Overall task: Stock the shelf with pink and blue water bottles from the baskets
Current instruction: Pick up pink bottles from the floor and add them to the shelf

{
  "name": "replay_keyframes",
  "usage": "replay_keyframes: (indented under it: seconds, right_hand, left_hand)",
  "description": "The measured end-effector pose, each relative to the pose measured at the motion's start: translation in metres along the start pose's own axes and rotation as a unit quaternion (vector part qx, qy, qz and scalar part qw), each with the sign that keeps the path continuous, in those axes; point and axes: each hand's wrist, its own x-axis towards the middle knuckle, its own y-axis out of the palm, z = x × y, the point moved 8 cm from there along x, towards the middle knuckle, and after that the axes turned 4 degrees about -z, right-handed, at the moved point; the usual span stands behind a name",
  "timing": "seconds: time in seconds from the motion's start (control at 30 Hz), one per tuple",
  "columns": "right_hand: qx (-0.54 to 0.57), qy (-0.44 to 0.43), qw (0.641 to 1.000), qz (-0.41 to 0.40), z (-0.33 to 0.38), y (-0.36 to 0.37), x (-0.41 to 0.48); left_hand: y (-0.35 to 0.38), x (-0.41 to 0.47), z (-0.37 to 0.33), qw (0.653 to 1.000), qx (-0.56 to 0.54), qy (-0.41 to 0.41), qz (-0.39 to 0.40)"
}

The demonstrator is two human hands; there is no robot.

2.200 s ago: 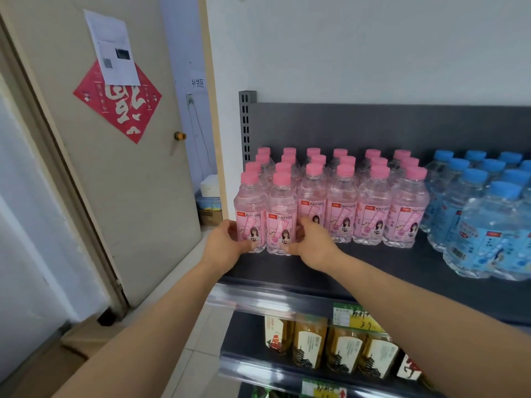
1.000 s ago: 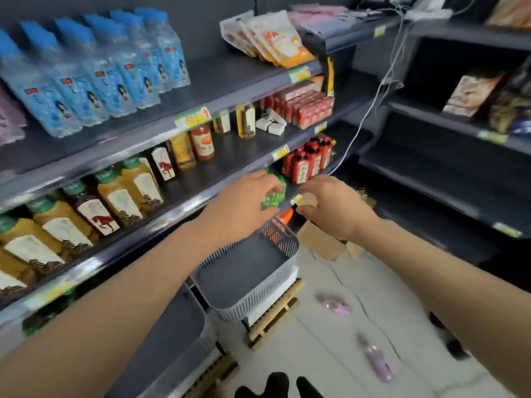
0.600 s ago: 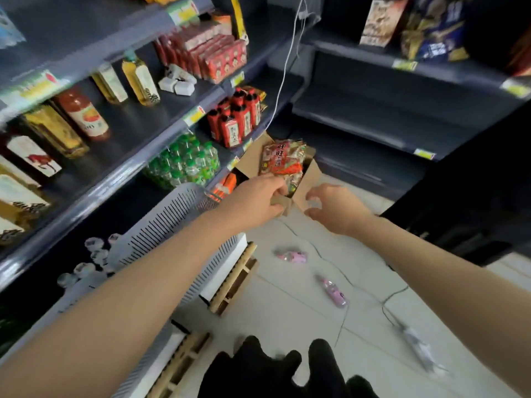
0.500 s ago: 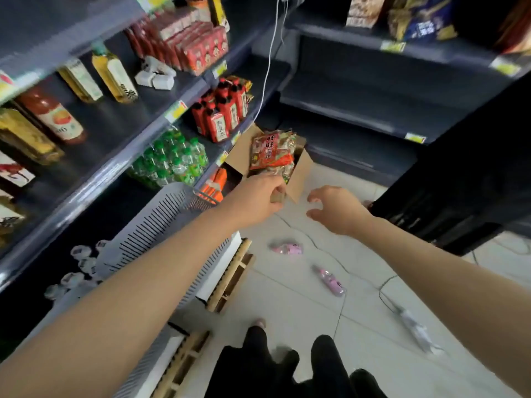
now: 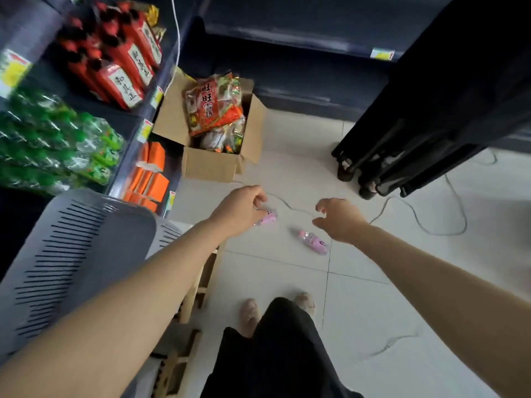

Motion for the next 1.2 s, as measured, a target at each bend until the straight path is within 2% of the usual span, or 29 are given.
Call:
replay_keyframes:
  seconds: [0.3, 0.5, 0.67, 0.87, 1.0, 1.1, 1.2]
  right_hand:
    - [-0.004, 0.044, 0.998, 0.033, -0.095, 0.128, 0.142]
    - [-0.029, 0.06, 0.997, 0.042, -0.153, 0.224, 0.224]
    - [-0.031, 0.062, 0.997, 0.031, -0.183, 0.287, 0.28]
    - [-0.025, 0.072, 0.997, 0.033, -0.215, 0.36, 0.331]
    - [-0.049, 0.055, 0.997, 0.038, -0.225, 0.4, 0.362]
    - [-0.062, 0.051, 0.996, 0.041, -0.232, 0.423, 0.38]
    - [-0.077, 0.054, 0.994, 0.051, -0.238, 0.44, 0.394]
  left_hand:
    - [0.157, 0.132, 0.102, 0.998, -0.02, -0.051, 0.029]
    - [0.273, 0.184, 0.196, 0.987, -0.069, -0.14, 0.037]
    - [0.337, 0.23, 0.258, 0.97, -0.124, -0.21, 0.013]
    - [0.404, 0.274, 0.313, 0.916, -0.246, -0.317, -0.009]
    - [0.445, 0.286, 0.348, 0.827, -0.362, -0.429, -0.027]
    - [0.464, 0.298, 0.372, 0.765, -0.424, -0.482, -0.059]
    - [0.472, 0.315, 0.393, 0.726, -0.453, -0.512, -0.083]
